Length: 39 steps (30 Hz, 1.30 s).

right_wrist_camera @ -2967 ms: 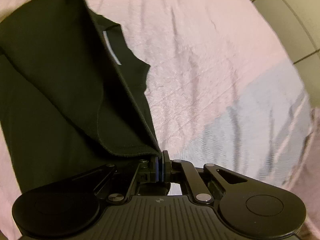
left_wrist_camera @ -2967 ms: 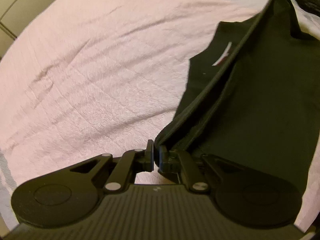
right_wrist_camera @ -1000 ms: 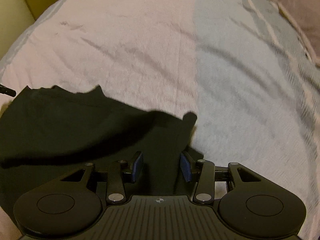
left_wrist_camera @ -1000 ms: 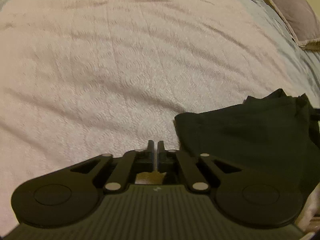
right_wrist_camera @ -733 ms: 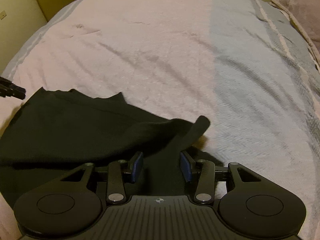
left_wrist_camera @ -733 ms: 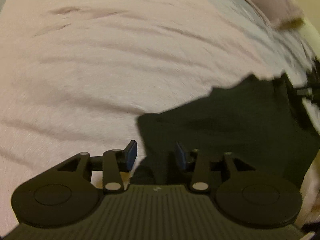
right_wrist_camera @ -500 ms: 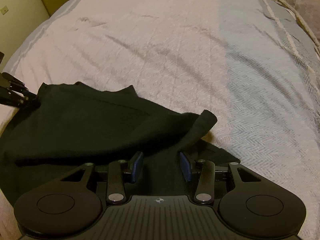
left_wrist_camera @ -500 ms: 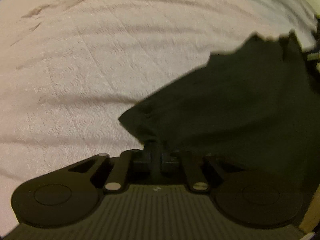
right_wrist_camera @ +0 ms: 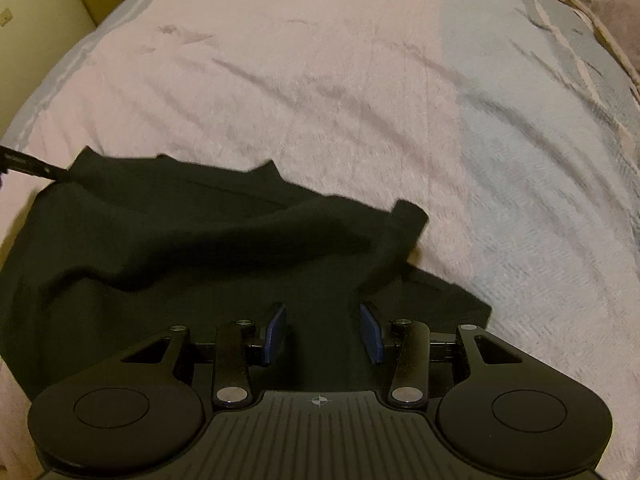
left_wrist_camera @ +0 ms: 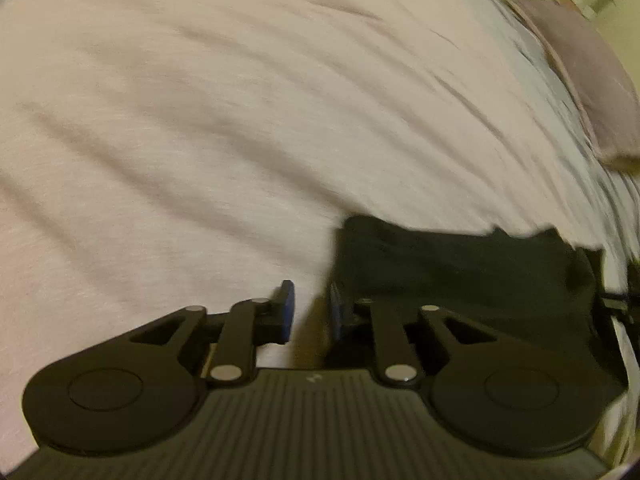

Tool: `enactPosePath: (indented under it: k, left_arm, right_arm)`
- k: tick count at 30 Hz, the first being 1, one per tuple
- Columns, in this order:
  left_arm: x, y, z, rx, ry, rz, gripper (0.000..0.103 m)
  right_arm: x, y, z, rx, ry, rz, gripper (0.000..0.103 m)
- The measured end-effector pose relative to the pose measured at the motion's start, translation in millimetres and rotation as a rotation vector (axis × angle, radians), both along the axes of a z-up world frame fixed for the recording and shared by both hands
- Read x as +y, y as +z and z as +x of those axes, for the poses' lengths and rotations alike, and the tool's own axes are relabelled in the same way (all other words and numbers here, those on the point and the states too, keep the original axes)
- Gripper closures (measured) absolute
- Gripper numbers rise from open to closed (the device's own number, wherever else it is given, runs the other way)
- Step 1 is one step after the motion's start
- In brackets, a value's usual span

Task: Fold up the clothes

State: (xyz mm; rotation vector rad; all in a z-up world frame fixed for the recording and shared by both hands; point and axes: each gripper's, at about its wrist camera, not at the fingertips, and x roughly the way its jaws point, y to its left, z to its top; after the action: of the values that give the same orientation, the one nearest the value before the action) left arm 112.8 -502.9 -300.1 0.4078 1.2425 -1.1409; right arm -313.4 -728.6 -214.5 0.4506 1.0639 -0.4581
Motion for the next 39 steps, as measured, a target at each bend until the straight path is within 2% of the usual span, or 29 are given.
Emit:
enactPosePath:
  k: [1,3,4,8,11,13,14,15,16,17,20,22,27,28,29,31,34,35,36,38,39]
  left_arm:
    - [4,3,4,-0.012,0.018,-0.002,0.091]
    - [6,11,3,-0.045,-0.008,-0.010,0.091]
    - [3,17,-2,-0.069,-0.045,-0.021,0.089]
    - [-23,29,-38,-0.153,-0.237,-0.055,0.072]
    - [-47,21,-64,-0.224,-0.370,-0.037,0.072]
    - [-61,8,-76,-0.274,-0.420,0.006,0.071]
    - [-65,1,-78,-0.280,-0.428,0.023,0.074]
    - [-69,-5,-79,-0.284,-0.434,0.038,0.085]
    - [-70,-7,-77,-0.281,-0.427,0.040,0.103]
    - [-70,-8,-74,-0.279,-0.415,0.039,0.103]
    - [-60,3,-50,-0.277,-0.278,0.013,0.103]
    - [-53,4,-40,-0.306,-0.228,0.037,0.103]
    - [-51,25,-41,-0.285,-0.257,-0.032,0.103]
    - [-56,28,-48,-0.280,-0.305,-0.048,0.099]
    - [-61,31,-55,-0.278,-0.356,-0.063,0.084]
    - [-73,30,-78,-0.328,-0.514,-0.087,0.064]
    - [-85,17,-100,-0.409,-0.686,-0.052,0.065]
    - [-88,13,-104,-0.429,-0.728,-0.036,0.065]
    - [-87,12,-100,-0.433,-0.710,-0.026,0.066]
    - [-83,9,-90,-0.439,-0.674,-0.006,0.102]
    - [-82,8,-86,-0.442,-0.656,0.004,0.103]
  right_arm:
    - [-1,-1,-3,0.004,-0.014,0.002,0.059]
    - [-4,-3,-9,0.005,-0.049,0.007,0.059]
    - [-5,-4,-12,0.003,-0.062,0.007,0.059]
    - [-7,-8,-16,-0.001,-0.110,0.018,0.059]
    - [-7,-9,-16,-0.002,-0.117,0.021,0.059]
    - [-6,-9,-15,0.000,-0.106,0.018,0.059]
    - [-7,-10,-15,0.001,-0.101,0.016,0.059]
    - [-8,-10,-15,0.001,-0.100,0.012,0.059]
    - [-9,-10,-16,-0.001,-0.107,0.007,0.058]
    - [-11,-10,-17,-0.002,-0.114,0.002,0.058]
    - [-16,-10,-19,-0.007,-0.134,-0.013,0.058]
    - [-19,-10,-21,-0.009,-0.148,-0.023,0.058]
    - [-21,-8,-16,-0.015,-0.121,-0.044,0.058]
    - [-22,-10,-16,-0.011,-0.128,-0.040,0.058]
    - [-23,-11,-15,-0.007,-0.135,-0.036,0.058]
    - [-26,-15,-15,0.000,-0.150,-0.029,0.058]
    - [-29,-20,-15,0.009,-0.166,-0.019,0.058]
    - [-29,-19,-15,0.009,-0.160,-0.021,0.058]
    - [-29,-18,-16,0.010,-0.154,-0.023,0.058]
    - [-29,-18,-17,0.016,-0.146,-0.027,0.058]
    - [-29,-18,-19,0.016,-0.147,-0.027,0.058]
